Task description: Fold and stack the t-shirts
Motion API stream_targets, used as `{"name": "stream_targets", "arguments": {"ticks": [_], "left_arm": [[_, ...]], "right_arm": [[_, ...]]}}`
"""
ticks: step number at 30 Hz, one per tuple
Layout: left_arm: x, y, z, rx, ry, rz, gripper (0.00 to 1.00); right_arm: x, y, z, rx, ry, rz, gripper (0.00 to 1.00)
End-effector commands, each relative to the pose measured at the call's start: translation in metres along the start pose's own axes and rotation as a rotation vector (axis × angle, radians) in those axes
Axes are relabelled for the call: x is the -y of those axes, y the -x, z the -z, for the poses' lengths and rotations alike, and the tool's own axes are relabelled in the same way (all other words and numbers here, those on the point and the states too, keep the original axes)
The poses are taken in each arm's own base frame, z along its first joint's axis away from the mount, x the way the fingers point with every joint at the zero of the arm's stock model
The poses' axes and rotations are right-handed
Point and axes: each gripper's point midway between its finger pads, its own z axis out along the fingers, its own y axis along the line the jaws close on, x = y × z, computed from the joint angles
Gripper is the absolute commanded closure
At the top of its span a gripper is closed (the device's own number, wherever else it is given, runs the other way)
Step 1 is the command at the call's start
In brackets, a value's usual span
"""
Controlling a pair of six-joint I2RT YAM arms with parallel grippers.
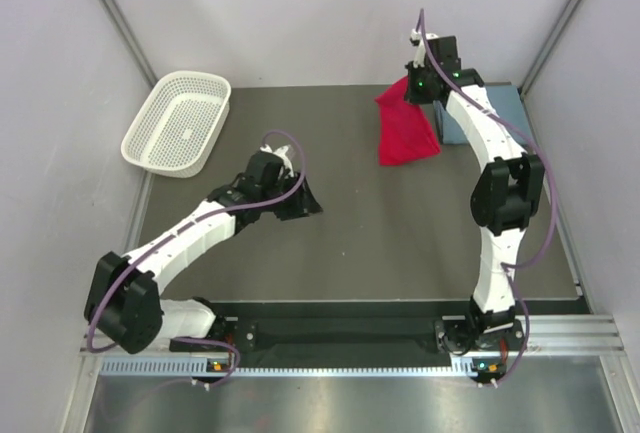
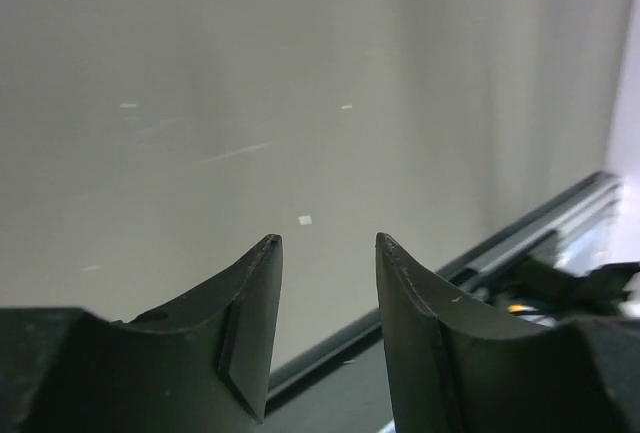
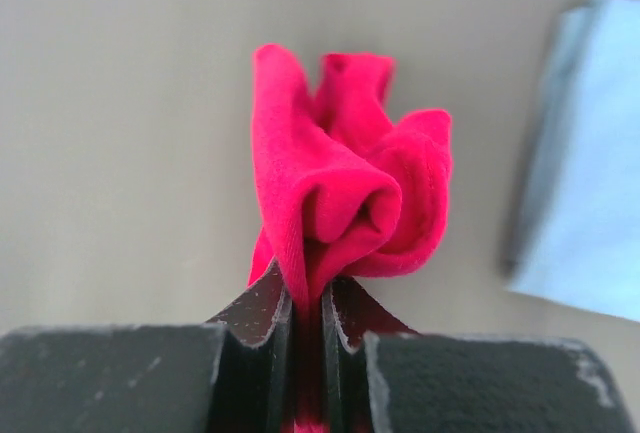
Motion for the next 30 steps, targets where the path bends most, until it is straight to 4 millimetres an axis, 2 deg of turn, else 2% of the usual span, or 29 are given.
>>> {"name": "stream_targets", "arguments": {"ticks": [1, 2, 3, 5, 10, 11, 17, 20, 25, 30], "left_arm": [[-0.032, -0.005, 0.013, -0.024, 0.027, -0.153, 0.53], [-0.037, -0.006, 0.014, -0.043, 0.036, -0.138, 0.53], [-0.041, -0.005, 0.014, -0.055, 0.05, -0.134, 0.53], [-0.042, -0.003, 0.017, -0.075, 0.068, -0.184, 0.53], [-0.055, 0.005, 0.009, -0.069, 0.109, -0.252, 0.53], [-0.054, 0.007, 0.008, -0.071, 0.101, -0.252, 0.53], [-0.068, 0.003, -0.001, -0.113, 0.127, -0.212, 0.53], [-0.077, 0.001, -0.006, -0.121, 0.131, -0.178, 0.53], [-0.091, 0.0, -0.011, -0.142, 0.123, -0.091, 0.54], [-0.107, 0.004, -0.008, -0.138, 0.131, -0.03, 0.54]], "right_arm": [[0.026, 0.011, 0.009, -0.023, -0.136, 0.145, 1.0], [0.036, 0.006, 0.009, -0.059, -0.185, 0.151, 1.0], [0.038, 0.023, 0.017, -0.025, -0.205, 0.16, 1.0], [0.047, 0.033, 0.027, -0.006, -0.247, 0.177, 1.0], [0.063, 0.047, 0.033, 0.032, -0.273, 0.231, 1.0], [0.071, 0.047, 0.03, 0.026, -0.273, 0.229, 1.0], [0.106, 0.072, 0.042, 0.089, -0.333, 0.253, 1.0], [0.115, 0.078, 0.039, 0.112, -0.331, 0.27, 1.0], [0.119, 0.084, 0.04, 0.118, -0.336, 0.293, 1.0], [0.122, 0.094, 0.05, 0.15, -0.356, 0.329, 1.0]]}}
